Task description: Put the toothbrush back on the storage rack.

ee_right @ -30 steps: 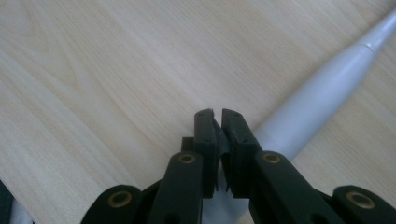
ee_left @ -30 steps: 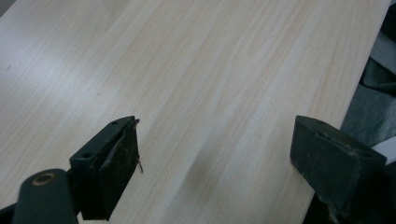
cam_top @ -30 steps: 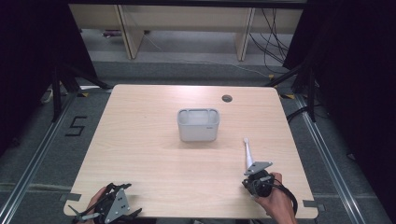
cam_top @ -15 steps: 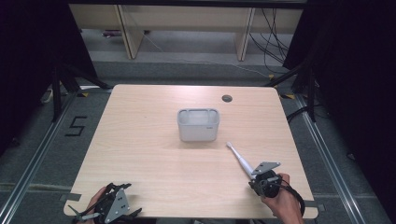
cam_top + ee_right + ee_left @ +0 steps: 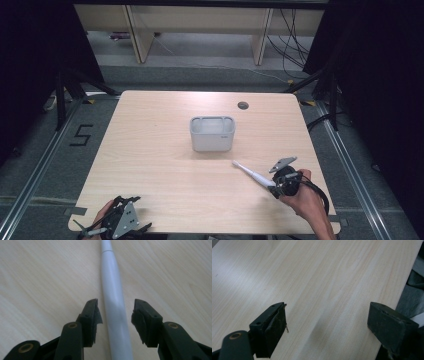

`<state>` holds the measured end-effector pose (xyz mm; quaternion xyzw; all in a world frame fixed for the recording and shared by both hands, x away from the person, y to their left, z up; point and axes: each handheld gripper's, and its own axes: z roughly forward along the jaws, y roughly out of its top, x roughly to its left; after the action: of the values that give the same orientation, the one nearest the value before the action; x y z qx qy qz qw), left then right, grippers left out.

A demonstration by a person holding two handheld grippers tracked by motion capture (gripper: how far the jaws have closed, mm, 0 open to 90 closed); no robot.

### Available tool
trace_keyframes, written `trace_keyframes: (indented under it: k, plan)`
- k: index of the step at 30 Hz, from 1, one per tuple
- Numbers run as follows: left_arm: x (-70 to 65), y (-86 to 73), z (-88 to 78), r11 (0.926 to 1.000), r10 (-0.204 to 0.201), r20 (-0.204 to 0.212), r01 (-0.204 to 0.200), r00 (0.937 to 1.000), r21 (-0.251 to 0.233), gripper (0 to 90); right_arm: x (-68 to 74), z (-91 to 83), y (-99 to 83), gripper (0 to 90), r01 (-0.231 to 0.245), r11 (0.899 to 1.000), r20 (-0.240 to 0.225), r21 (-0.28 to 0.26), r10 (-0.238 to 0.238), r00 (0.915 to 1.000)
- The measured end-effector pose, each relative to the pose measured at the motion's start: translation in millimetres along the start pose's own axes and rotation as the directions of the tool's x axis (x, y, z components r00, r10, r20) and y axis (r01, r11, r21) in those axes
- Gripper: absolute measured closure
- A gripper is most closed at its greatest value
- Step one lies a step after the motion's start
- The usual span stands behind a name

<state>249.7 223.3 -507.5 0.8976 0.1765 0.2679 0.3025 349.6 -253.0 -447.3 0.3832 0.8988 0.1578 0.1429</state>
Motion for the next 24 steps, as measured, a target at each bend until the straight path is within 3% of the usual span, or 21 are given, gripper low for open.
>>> trace_keyframes:
  k: [3, 6, 7, 12, 15, 24]
  plan:
    - [0.1, 0.0, -0.5, 1.0, 0.003, 0.01, -0.003, 0.9999, 0.004, 15.1, -5.2, 9.1, 7.2, 52.0, 0.0, 1.0, -0.029, 0.021, 0.0, 0.9996]
    - [0.1, -0.2, 0.2, 1.0, -0.001, 0.0, 0.001, 1.0, 0.0, 15.0, -8.5, 17.1, 14.1, 50.0, 0.024, 0.999, -0.044, 0.04, -0.022, 0.9988]
    - [0.0, -0.3, 0.2, 1.0, -0.001, 0.001, 0.001, 1.0, 0.0, 15.1, -10.1, 21.2, 18.0, 48.8, 0.06, 0.997, -0.05, 0.051, -0.057, 0.9971]
    - [0.2, -0.3, -0.3, 1.0, 0.004, 0.009, -0.004, 1.0, 0.006, 15.1, -8.6, 29.4, 24.4, 48.8, 0.093, 0.992, -0.08, 0.089, -0.086, 0.9931]
    - [0.3, -0.3, 0.1, 1.0, 0.001, -0.001, -0.001, 1.0, 0.001, 15.1, -9.2, 37.3, 29.1, 50.6, 0.118, 0.985, -0.101, 0.126, -0.105, 0.9893]
    - [0.4, -0.4, 0.1, 1.0, 0.001, -0.001, -0.001, 1.0, -0.001, 15.1, -12.7, 42.3, 36.9, 56.6, 0.138, 0.977, -0.113, 0.164, -0.12, 0.9863]
